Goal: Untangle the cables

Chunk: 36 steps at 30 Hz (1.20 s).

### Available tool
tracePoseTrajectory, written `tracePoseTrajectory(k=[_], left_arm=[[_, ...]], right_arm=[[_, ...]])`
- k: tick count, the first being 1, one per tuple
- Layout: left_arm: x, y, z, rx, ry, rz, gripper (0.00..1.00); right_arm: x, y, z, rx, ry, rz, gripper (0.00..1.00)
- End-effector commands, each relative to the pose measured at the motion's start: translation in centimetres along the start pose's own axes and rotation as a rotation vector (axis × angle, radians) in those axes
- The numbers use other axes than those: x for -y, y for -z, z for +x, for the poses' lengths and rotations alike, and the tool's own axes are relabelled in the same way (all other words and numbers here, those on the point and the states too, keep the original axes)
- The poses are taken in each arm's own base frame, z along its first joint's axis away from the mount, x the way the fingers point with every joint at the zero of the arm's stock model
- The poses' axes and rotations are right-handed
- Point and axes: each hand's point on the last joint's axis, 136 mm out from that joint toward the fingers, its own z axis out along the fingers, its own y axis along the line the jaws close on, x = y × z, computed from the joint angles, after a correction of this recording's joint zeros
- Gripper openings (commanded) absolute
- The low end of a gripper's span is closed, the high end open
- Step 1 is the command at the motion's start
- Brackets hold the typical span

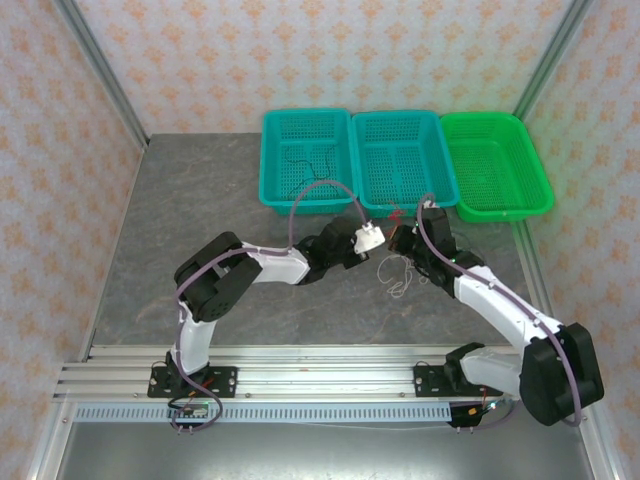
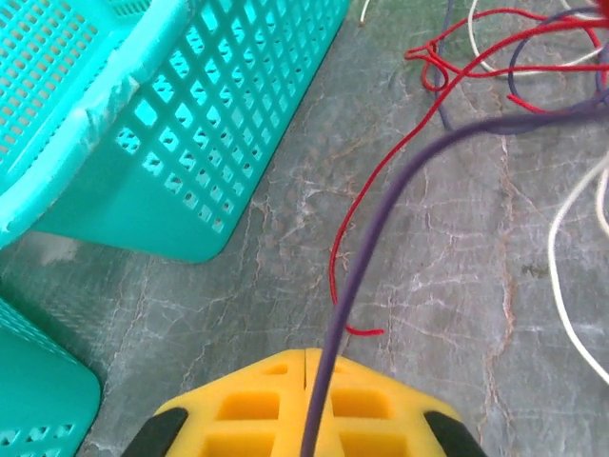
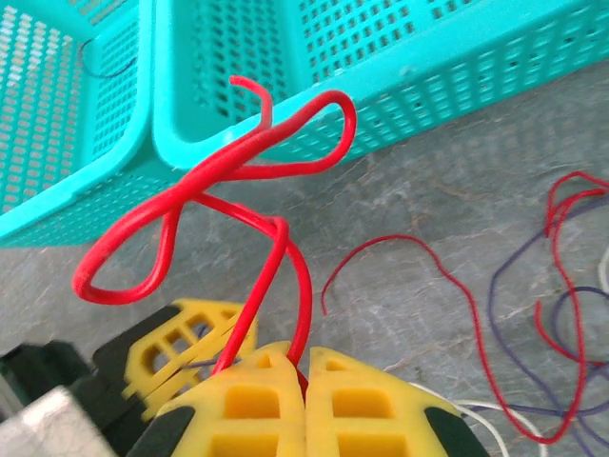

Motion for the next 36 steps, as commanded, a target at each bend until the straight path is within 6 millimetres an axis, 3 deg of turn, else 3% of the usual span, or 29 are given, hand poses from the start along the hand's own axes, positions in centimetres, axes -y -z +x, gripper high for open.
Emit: tracePoseTrajectory(k=[1, 6, 9, 14, 22, 29, 31, 33, 35, 36], left_arm=[[-1.1, 2.1, -1.3, 0.049, 0.061, 0.001, 0.00], [-3.0, 5.9, -2.7, 0.114, 0.176, -0.025, 0.00], [-4.5, 8.0, -2.5, 0.134, 0.259, -0.061, 0.00], [-7.5, 12.4, -1.3, 0.164, 0.413, -0.151, 0.00], [-12.6, 19.3, 2.2, 0.139, 0.604, -0.360, 0.00], [-15.2, 24.1, 7.6, 0.034, 0.728, -0.564, 0.00], [-15.6, 24.9, 8.6, 0.029, 0.781, -0.585, 0.00], [-15.3, 25.2, 7.8, 0.078, 0.800, -0.543, 0.00], [-14.8, 25.5, 5.8, 0.155, 0.809, -0.465, 0.00], [-14.8, 25.7, 5.0, 0.181, 0.811, -0.442, 0.00]], right_arm=[[2.9, 0.1, 0.0, 0.038, -0.030, 0.143, 0.00], [6.8, -0.2, 0.2, 0.051, -0.092, 0.320, 0.00], [9.1, -0.6, 0.8, 0.035, -0.127, 0.406, 0.00], [11.1, -0.8, 1.2, 0.029, -0.146, 0.481, 0.00], [15.2, -0.5, 2.1, 0.022, -0.222, 0.623, 0.00], [18.6, 0.3, 2.7, 0.036, -0.387, 0.677, 0.00], [18.6, 0.5, 2.4, 0.044, -0.390, 0.671, 0.00], [17.3, -0.2, 2.0, 0.029, -0.366, 0.589, 0.00], [15.0, -1.1, 1.4, 0.008, -0.346, 0.452, 0.10], [13.9, -1.4, 1.1, 0.005, -0.336, 0.390, 0.21]])
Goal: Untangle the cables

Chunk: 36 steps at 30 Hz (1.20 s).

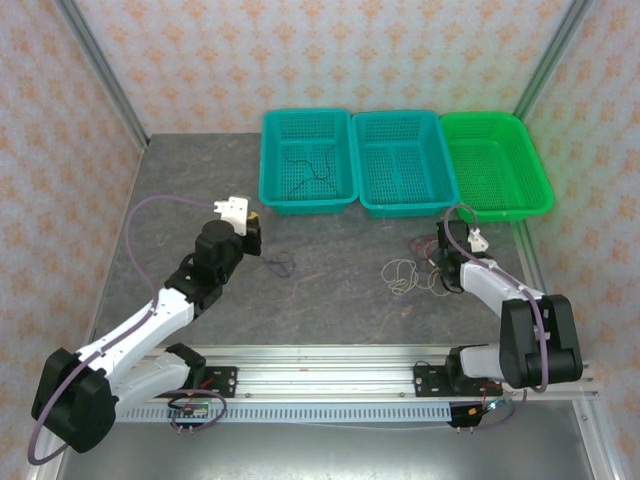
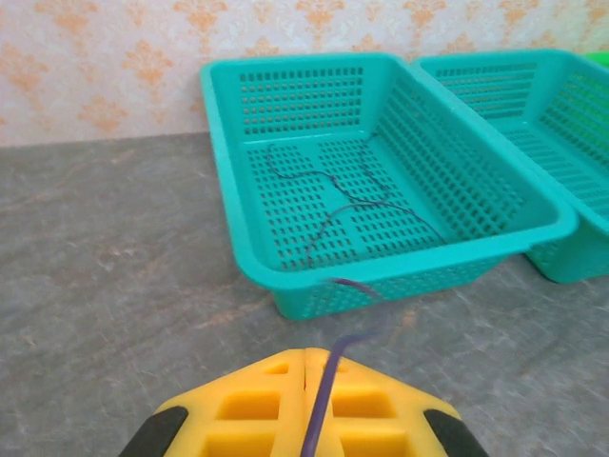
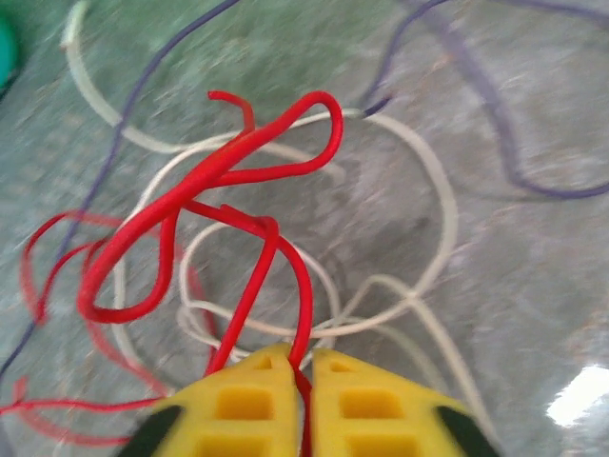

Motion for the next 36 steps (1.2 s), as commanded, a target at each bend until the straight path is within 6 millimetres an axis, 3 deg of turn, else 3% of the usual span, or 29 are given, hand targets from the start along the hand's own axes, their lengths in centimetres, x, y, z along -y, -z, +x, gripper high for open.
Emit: tracePoseTrajectory(k=[1, 2, 5, 10, 15, 20, 24, 27, 30, 33, 36], left_arm=[[1.9, 1.3, -2.0, 0.041, 0.069, 0.114, 0.00], [2.3, 1.8, -3.0, 0.058, 0.073, 0.139, 0.00], [3.3, 3.0, -6.3, 0.103, 0.071, 0.193, 0.00], [4.7, 4.4, -13.0, 0.178, 0.088, 0.242, 0.00], [5.6, 5.2, -21.5, 0.287, 0.079, 0.246, 0.00], [7.2, 5.5, -30.6, 0.450, 0.017, 0.261, 0.00], [8.4, 3.9, -35.5, 0.521, -0.029, 0.255, 0.00], [9.1, 0.9, -36.7, 0.504, -0.052, 0.243, 0.00], [9.2, -3.2, -36.2, 0.467, -0.054, 0.213, 0.00], [8.8, -8.0, -34.3, 0.385, -0.043, 0.176, 0.00], [7.9, -13.6, -30.5, 0.269, -0.023, 0.135, 0.00]], right_arm=[[-3.8, 1.5, 0.0, -0.030, 0.036, -0.206, 0.39], [-4.4, 2.0, -0.3, -0.023, 0.033, -0.233, 0.51], [-5.7, 4.0, -1.6, 0.018, 0.034, -0.301, 0.66], [-7.8, 8.5, -4.5, 0.131, 0.023, -0.438, 0.76], [-9.0, 12.0, -6.2, 0.205, 0.017, -0.544, 0.91], [-9.0, 12.4, -5.8, 0.204, 0.007, -0.580, 0.99], [-9.2, 12.1, -5.0, 0.178, -0.016, -0.616, 0.99], [-9.3, 12.3, -4.7, 0.166, -0.017, -0.634, 0.99], [-9.2, 12.6, -4.7, 0.170, -0.014, -0.642, 0.99], [-9.0, 12.8, -4.6, 0.172, -0.007, -0.642, 0.99], [-8.6, 12.8, -4.4, 0.169, -0.002, -0.631, 0.99]])
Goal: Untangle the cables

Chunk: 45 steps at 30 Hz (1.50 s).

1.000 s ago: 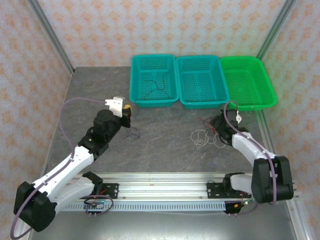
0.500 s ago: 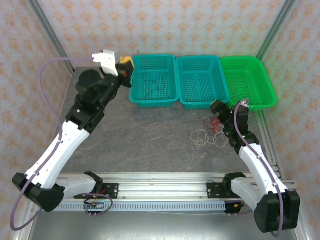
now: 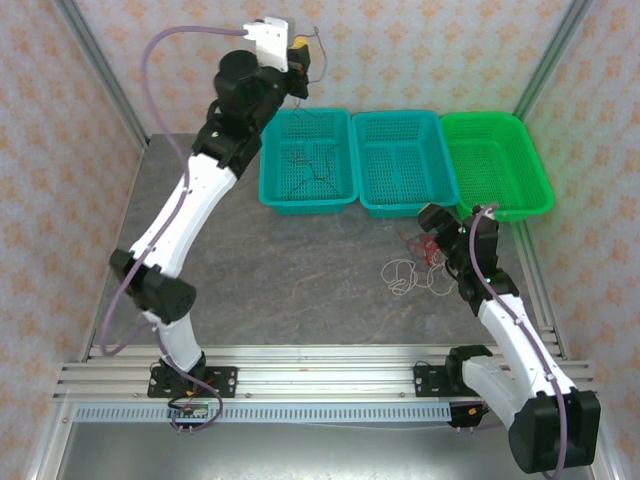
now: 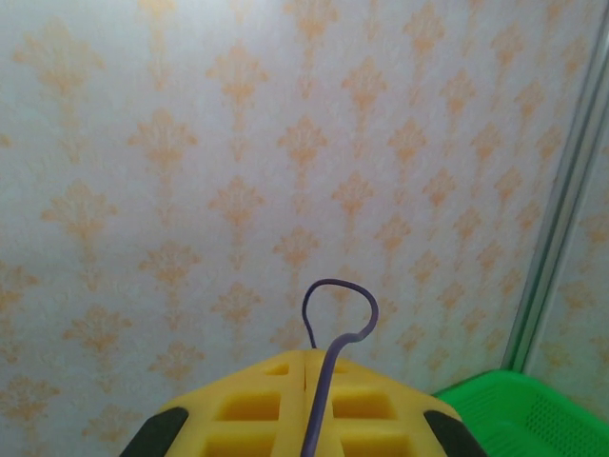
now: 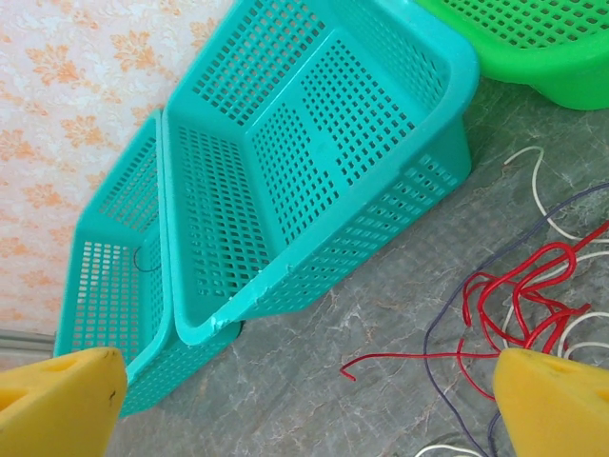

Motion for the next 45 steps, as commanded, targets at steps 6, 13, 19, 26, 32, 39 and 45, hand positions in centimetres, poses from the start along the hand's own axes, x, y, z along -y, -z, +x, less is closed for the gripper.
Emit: tracePoseTrajectory(k=[6, 13, 19, 26, 32, 39, 45], left_arm=[[-6.0, -5.8, 17.6, -0.373, 0.112, -0.170, 0.00], [-8.3, -5.9, 22.9, -0.481, 0.179, -0.262, 0.71], [-6.8, -2.9, 13.8, -0.296, 0.246, -0.190, 0.87], [-2.8, 4.4, 6.5, -0.157, 0.364, -0.020, 0.98], [2.5, 10.9, 9.2, -0.238, 0.356, 0.072, 1.00], [8.4, 15.7, 18.6, -0.504, 0.326, 0.168, 1.00], [11.9, 18.0, 25.8, -0.678, 0.365, 0.223, 0.93]], right_arm=[[0.7, 0.6, 0.8, -0.007, -0.001, 0.007, 0.99], [1.1, 0.7, 0.6, -0.004, 0.013, 0.035, 0.99], [4.8, 1.4, -0.7, 0.071, 0.001, 0.244, 0.99], [8.5, 0.0, -0.6, 0.012, -0.029, 0.409, 0.99], [11.5, -2.6, 1.1, -0.106, -0.111, 0.502, 0.99], [11.6, -6.7, 4.6, -0.333, -0.123, 0.404, 0.87], [11.5, -8.0, 7.7, -0.463, -0.171, 0.367, 0.63]])
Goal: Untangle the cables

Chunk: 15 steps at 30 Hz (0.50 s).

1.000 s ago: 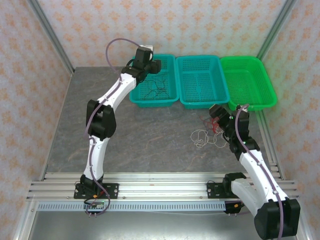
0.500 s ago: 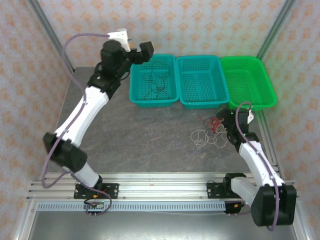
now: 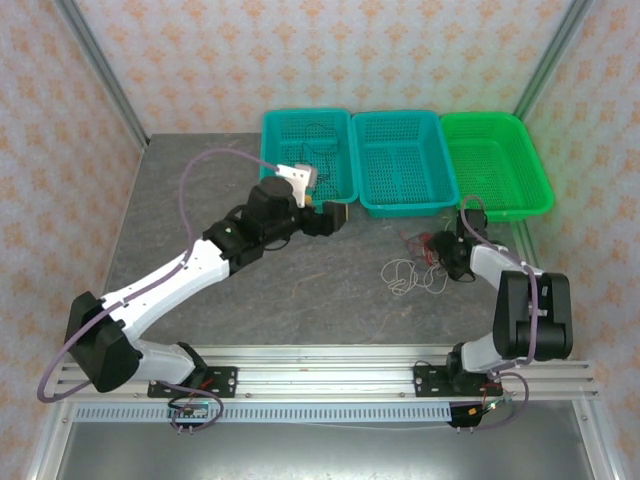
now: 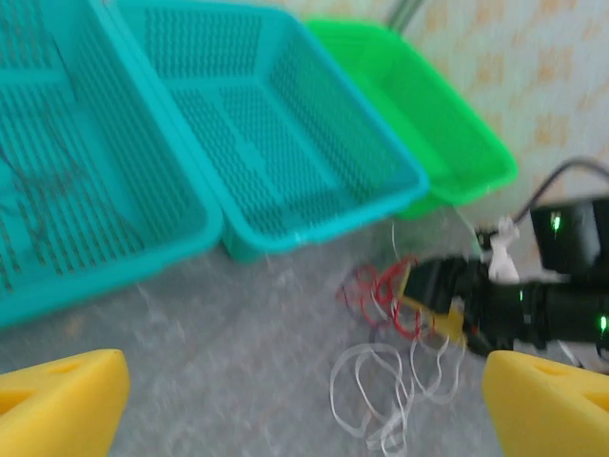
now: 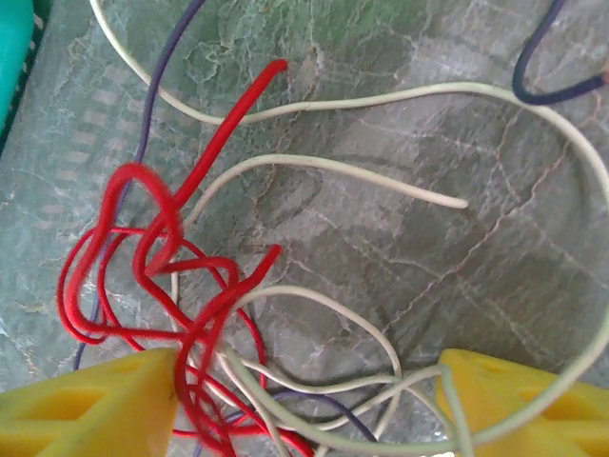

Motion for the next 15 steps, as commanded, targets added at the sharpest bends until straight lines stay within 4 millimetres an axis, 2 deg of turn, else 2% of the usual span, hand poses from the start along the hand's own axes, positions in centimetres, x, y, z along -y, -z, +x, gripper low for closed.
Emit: tracePoseTrajectory(k=[1, 5, 6, 8, 11, 15], left_arm=[[0.7, -1.0, 2.9, -0.069, 0.039, 0.028, 0.91], [0.5, -2.1, 5.3, -0.108, 0.051, 0.014, 0.87], [0.1, -2.3, 5.6, -0.113, 0.050, -0.002, 0.87], [-1.4, -2.7, 6.4, -0.129, 0.041, -0.079, 0.85], [-4.0, -2.9, 7.7, -0.175, 0.041, -0.216, 0.80], [-4.1, -3.4, 9.7, -0.194, 0.149, -0.186, 0.73]], right_arm=[[-2.7, -0.5, 1.9, -0.102, 0.047, -0.105, 0.57], [-2.5, -0.6, 4.2, -0.182, 0.139, -0.046, 0.35], [-2.4, -0.6, 4.7, -0.189, 0.163, -0.033, 0.27], [-2.4, -0.5, 5.6, -0.201, 0.184, -0.026, 0.18], [-3.3, -0.1, 7.0, -0.242, 0.172, -0.076, 0.11], [-5.8, 0.7, 9.3, -0.266, 0.153, -0.183, 0.02]])
